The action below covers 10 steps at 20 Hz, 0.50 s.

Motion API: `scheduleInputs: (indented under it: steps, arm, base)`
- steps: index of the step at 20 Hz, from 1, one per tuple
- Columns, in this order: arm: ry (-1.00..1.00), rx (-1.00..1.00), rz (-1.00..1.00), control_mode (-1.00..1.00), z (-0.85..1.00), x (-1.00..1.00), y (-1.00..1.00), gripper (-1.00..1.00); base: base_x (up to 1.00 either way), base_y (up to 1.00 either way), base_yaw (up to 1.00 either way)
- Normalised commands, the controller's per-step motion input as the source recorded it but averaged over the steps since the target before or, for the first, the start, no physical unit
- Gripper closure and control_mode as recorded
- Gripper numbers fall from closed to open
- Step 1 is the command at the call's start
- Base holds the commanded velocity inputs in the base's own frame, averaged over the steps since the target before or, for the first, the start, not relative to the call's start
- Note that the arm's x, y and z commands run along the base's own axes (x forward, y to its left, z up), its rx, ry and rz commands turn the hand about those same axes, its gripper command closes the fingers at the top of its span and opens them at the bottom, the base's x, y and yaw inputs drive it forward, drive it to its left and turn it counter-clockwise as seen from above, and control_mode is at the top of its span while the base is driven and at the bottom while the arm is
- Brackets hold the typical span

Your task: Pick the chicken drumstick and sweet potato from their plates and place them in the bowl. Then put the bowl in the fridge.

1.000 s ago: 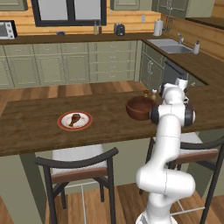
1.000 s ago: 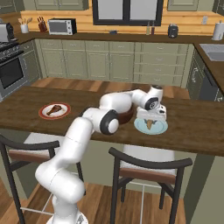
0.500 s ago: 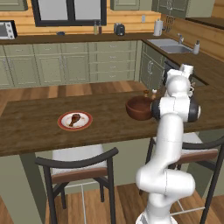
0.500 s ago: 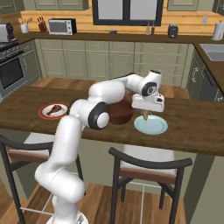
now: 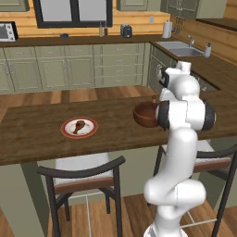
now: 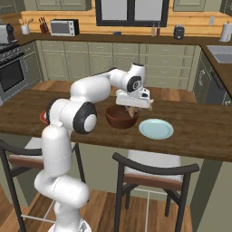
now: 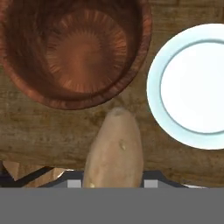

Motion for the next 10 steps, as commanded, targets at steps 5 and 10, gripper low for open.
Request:
scheduleInputs:
  steps: [5, 10]
  arm:
    - [0.00, 0.00, 0.00, -1.00, -0.03, 0.26, 0.99, 1.00]
    - [0.00, 0.00, 0.00, -1.00, -0.14, 0.93, 0.34, 1.00]
  base:
    - [0.00, 0.00, 0.00]
    - [0.00, 0.00, 0.00]
